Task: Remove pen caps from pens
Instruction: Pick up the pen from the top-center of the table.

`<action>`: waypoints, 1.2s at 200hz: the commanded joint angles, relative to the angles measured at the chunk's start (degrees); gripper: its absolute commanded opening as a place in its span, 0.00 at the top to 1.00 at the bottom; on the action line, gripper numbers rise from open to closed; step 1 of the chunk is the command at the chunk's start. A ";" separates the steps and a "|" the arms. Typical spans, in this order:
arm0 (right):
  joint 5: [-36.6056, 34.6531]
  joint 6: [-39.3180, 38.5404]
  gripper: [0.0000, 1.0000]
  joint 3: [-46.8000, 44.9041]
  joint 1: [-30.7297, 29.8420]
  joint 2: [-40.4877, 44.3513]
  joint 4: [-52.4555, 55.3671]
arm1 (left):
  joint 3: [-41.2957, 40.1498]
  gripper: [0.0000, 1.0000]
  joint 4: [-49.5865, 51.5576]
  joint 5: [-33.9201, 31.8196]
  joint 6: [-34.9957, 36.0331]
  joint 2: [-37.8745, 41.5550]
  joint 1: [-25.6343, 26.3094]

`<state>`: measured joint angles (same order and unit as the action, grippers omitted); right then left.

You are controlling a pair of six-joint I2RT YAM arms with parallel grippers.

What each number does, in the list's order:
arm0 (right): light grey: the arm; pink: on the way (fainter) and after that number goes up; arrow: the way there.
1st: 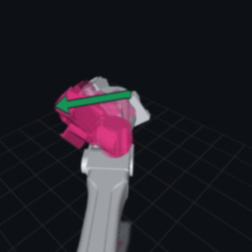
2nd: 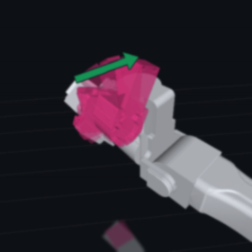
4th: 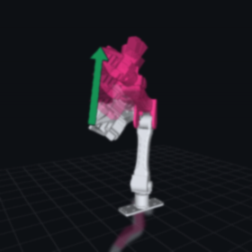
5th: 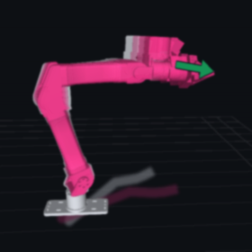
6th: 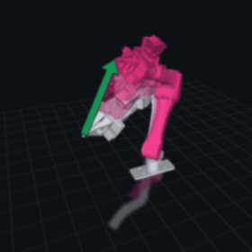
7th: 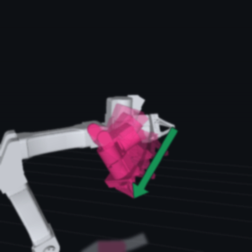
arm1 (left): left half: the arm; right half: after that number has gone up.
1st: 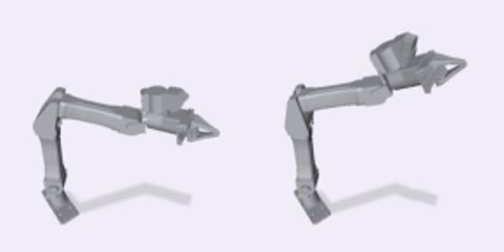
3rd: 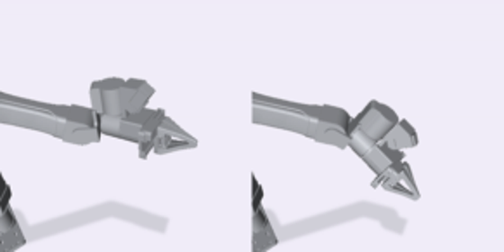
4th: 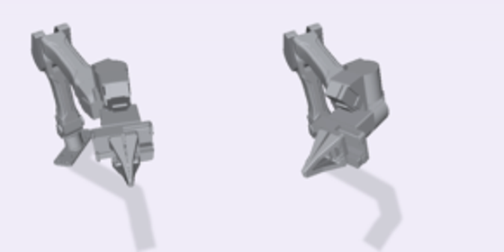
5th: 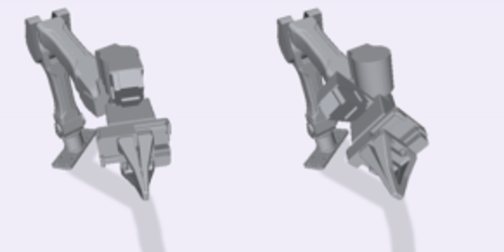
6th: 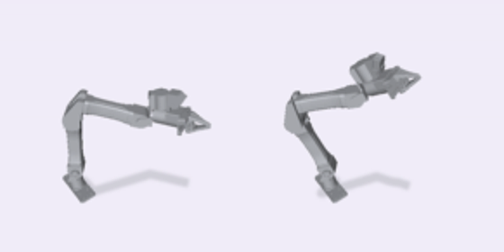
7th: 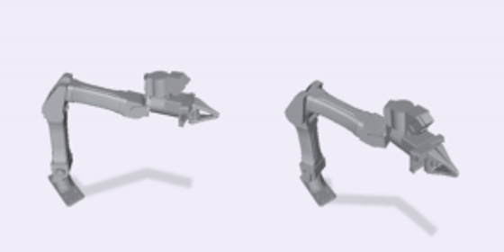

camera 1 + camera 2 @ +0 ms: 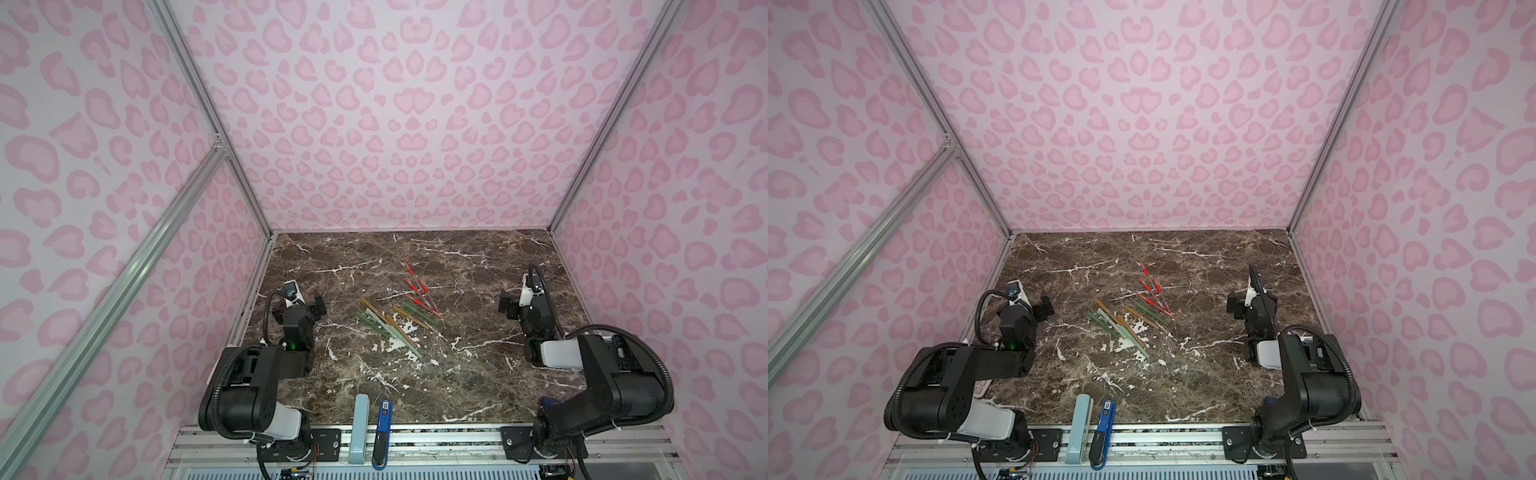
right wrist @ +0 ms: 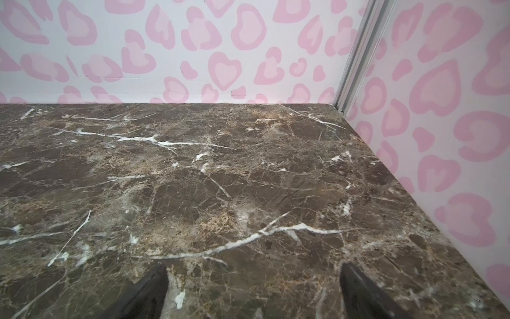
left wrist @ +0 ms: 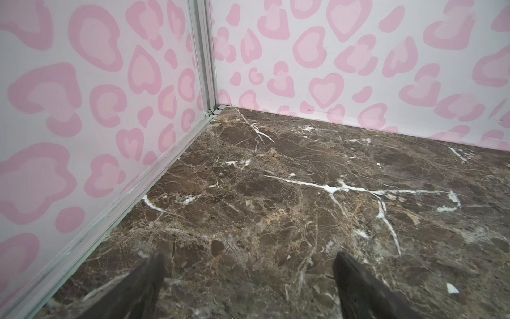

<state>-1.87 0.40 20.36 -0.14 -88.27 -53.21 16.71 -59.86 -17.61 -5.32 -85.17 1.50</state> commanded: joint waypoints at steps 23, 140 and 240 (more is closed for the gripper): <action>-0.22 0.17 0.00 0.11 -0.03 0.04 -0.58 | 0.31 0.02 -1.37 -0.68 0.37 0.14 -0.03; -1.16 0.60 0.00 0.19 -0.03 0.16 -0.29 | 0.16 0.02 -2.99 -1.20 0.72 -0.53 0.33; -4.18 0.53 0.00 -0.45 -0.71 0.51 -1.32 | 0.48 0.02 -1.00 0.21 1.11 0.53 0.35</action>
<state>-2.33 0.40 20.36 -0.43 -88.20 -53.19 16.71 -60.01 -18.22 -4.89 -85.43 1.85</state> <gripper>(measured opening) 0.996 0.977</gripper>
